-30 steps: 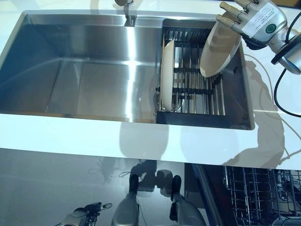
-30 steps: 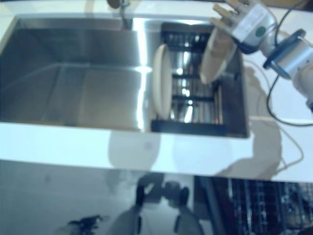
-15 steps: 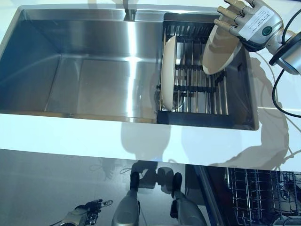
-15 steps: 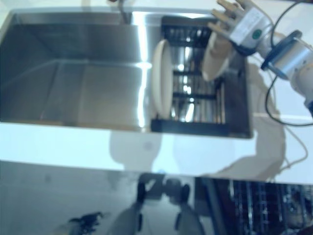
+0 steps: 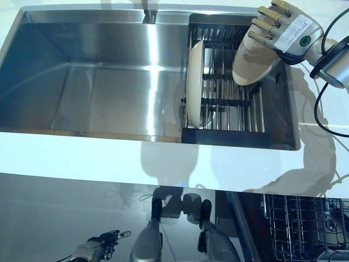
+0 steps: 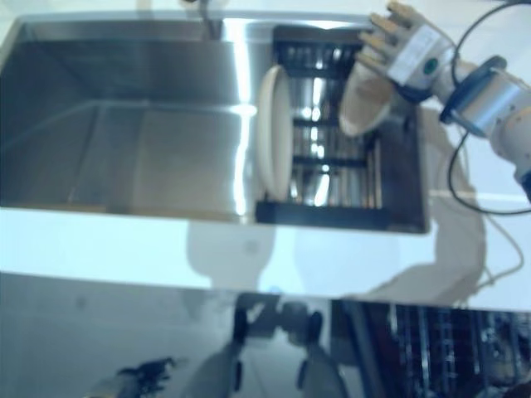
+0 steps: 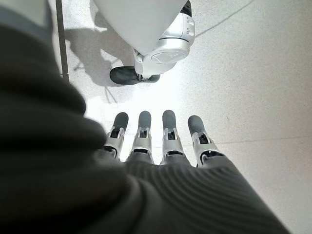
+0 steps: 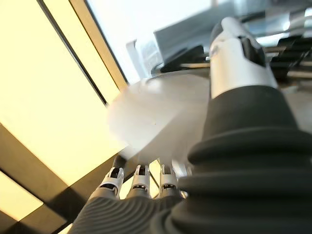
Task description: Take plates into dishwasher
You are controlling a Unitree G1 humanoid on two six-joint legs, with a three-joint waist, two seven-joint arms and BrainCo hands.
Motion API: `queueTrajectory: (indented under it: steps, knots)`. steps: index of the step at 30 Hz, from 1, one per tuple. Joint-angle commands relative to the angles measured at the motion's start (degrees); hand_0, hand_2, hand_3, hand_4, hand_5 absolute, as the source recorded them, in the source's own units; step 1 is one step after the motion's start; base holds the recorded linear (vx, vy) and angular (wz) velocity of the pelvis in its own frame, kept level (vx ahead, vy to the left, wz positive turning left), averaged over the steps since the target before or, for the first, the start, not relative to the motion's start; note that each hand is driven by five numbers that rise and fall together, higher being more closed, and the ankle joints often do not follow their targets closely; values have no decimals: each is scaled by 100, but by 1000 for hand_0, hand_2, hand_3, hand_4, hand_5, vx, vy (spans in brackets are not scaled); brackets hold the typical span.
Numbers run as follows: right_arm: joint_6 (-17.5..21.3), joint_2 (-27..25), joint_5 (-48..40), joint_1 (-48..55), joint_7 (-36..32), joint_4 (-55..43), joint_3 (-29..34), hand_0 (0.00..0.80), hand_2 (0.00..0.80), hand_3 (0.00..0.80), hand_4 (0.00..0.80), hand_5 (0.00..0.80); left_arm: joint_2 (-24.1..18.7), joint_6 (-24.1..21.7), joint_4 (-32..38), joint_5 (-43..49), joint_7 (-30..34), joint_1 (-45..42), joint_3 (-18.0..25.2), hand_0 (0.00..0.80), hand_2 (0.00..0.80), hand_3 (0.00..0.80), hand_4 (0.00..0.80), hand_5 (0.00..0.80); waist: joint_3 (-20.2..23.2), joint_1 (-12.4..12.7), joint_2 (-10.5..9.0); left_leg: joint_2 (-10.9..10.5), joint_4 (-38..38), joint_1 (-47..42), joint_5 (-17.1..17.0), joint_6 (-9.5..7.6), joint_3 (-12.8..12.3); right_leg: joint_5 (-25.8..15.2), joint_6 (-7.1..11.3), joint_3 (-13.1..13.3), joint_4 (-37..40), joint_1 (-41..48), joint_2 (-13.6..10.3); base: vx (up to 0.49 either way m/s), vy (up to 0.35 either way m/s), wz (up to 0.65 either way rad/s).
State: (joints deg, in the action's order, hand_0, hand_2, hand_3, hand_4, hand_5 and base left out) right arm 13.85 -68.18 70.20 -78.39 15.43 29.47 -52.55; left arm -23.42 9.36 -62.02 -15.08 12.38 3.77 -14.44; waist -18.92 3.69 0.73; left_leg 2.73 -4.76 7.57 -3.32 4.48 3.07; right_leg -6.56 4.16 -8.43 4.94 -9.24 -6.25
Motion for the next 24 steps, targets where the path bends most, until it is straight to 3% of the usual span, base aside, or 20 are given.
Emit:
queueTrajectory:
  steps: [1, 9, 24]
  knots:
    - [22, -135, 187, -267, -181, -62, -333, 800, 800, 800, 800, 800, -152, 12, -222, -131, 52, 77, -71, 0, 0, 0, 0, 0, 68, 4, -136, -62, -24, 178, -76, -17, -239, -54, 507, 58, 6, -40, -250, 0, 0, 0]
    - [-48, -98, 349, -388, -526, 140, -526, 800, 800, 800, 800, 800, -179, 32, -232, -190, 45, 100, -53, 0, 0, 0, 0, 0, 62, 5, -150, -54, -24, 189, -95, -3, -260, -64, 501, 64, 6, -56, -244, 0, 0, 0]
    - [-161, -183, 22, -212, -338, 287, -273, 800, 800, 800, 800, 800, -108, 56, -210, -33, -28, -23, -41, 0, 0, 0, 0, 0, 454, -17, -254, -40, -24, -95, -15, -2, -298, 21, 504, 36, 6, 246, -241, 11, -4, 0]
